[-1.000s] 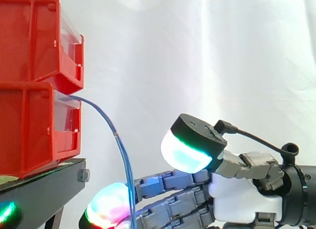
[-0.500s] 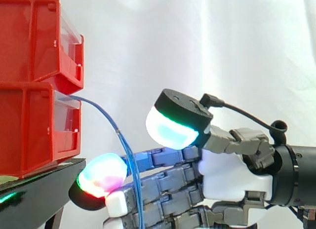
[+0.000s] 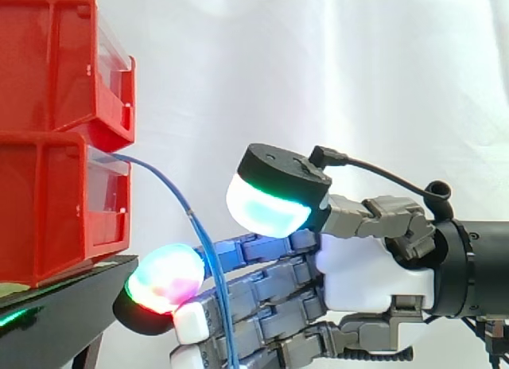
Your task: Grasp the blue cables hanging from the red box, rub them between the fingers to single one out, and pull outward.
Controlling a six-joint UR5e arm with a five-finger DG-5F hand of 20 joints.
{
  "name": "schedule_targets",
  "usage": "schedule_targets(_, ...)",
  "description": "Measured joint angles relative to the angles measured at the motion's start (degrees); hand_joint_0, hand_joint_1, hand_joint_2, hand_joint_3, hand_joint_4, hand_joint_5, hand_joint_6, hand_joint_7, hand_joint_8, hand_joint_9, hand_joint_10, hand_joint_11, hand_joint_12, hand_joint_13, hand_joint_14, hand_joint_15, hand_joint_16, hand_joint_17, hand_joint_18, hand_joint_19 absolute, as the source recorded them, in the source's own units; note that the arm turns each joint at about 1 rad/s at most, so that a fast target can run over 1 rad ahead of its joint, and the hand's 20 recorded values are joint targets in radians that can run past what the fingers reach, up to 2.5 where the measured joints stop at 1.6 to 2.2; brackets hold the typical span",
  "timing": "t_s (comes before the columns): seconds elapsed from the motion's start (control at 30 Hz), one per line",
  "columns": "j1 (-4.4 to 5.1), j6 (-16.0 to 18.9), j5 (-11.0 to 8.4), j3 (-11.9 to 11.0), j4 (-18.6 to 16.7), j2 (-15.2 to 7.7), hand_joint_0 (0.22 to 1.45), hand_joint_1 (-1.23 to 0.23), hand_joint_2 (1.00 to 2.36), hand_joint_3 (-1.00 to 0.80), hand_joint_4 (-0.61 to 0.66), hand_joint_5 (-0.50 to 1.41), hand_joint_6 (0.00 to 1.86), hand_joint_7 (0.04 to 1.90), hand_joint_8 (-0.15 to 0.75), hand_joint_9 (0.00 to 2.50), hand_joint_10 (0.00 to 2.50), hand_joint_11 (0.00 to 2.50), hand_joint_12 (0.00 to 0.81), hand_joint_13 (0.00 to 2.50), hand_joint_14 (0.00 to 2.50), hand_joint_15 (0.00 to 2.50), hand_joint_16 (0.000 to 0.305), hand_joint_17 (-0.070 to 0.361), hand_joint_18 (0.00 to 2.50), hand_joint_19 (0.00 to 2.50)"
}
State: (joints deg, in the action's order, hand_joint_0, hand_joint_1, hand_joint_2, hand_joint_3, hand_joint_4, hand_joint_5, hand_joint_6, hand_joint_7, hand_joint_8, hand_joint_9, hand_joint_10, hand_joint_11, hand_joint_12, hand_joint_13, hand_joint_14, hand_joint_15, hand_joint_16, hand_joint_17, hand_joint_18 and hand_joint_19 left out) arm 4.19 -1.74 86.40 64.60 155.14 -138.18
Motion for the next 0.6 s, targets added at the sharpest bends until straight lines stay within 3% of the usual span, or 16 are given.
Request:
schedule_targets(0.17,-1.08,-0.2,1.47,-0.4,1.0,0.1,0.60,-0.72,1.01,-0.31,0.17,-0.15,0.71,1.17,0.225,0.58,0.01,0.35,0.342,0.63,0.01,0.41,0.042,0.095,0.57,0.61)
schedule_targets(0.2,-1.26,-0.3,1.76,-0.6,1.3,0.1,0.60,-0.72,1.01,-0.29,0.17,-0.17,0.75,1.10,0.227,0.58,0.01,0.36,0.344,0.63,0.01,0.41,0.042,0.095,0.58,0.62)
schedule_targets(0.37,-1.99,-2.1,3.12,-1.7,4.4,0.8,0.61,-0.74,1.01,-0.26,0.20,-0.18,0.79,1.10,0.236,0.59,0.01,0.38,0.353,0.65,0.01,0.41,0.044,0.099,0.60,0.61)
schedule_targets(0.6,-1.84,-6.5,3.44,-2.2,7.6,2.3,0.61,-0.75,1.01,-0.25,0.23,-0.19,0.84,1.04,0.243,0.61,0.01,0.42,0.356,0.66,0.01,0.42,0.045,0.100,0.61,0.61)
